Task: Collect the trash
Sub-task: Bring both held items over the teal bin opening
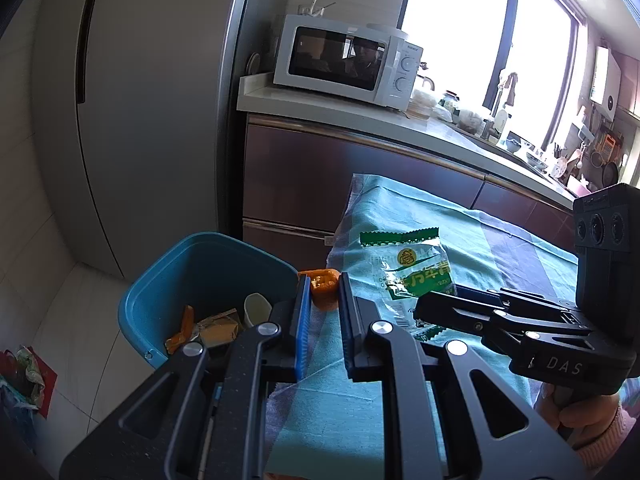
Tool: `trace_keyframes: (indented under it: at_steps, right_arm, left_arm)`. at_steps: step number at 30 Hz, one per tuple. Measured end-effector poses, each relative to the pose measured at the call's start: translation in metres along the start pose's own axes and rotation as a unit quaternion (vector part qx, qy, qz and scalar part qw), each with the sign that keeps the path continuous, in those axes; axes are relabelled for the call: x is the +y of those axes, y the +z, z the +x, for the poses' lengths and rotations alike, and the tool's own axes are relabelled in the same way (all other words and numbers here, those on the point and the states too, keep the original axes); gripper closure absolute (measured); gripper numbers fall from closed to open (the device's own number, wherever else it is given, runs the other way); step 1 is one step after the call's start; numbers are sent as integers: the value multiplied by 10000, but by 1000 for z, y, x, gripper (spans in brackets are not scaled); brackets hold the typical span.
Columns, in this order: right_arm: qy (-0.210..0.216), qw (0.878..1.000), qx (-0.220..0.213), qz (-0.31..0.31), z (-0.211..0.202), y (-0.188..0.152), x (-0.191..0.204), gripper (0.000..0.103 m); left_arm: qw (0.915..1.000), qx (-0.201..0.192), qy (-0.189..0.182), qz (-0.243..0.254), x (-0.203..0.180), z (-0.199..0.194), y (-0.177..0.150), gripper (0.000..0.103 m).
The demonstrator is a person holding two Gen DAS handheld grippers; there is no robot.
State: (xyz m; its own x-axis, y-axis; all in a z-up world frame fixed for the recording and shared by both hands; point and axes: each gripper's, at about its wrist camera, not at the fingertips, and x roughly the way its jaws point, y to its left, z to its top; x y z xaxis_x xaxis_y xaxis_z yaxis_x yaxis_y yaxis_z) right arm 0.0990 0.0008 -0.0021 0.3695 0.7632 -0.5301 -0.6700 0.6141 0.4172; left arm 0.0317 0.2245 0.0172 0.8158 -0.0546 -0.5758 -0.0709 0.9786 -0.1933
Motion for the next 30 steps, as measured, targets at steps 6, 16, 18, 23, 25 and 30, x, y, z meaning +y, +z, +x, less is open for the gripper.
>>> trace_keyframes:
  at_steps: [6, 16, 18, 23, 25, 30]
  right_arm:
    - [61, 10000, 41, -21, 7, 2, 3, 81]
    - [113, 9999, 108, -65, 20, 7, 10, 81]
    - [126, 9998, 130, -82, 23, 8, 11, 81]
    - [144, 9997, 173, -112, 29, 9, 15, 81]
    - [149, 9996, 185, -125, 31, 9, 16, 81]
    - [142, 9995, 238, -165, 36, 11, 21, 82]
  left_arm:
    - [10000, -1, 45, -30, 2, 1, 0, 89]
    - [9999, -15, 128, -110, 9, 1, 0, 89]
    - [9998, -17, 148, -122, 9, 1, -1, 89]
    - [9997, -12, 183, -160, 12, 2, -1, 89]
    - [9996, -9, 202, -172, 13, 3, -1, 89]
    - [9995, -14, 260, -202, 17, 4, -1, 89]
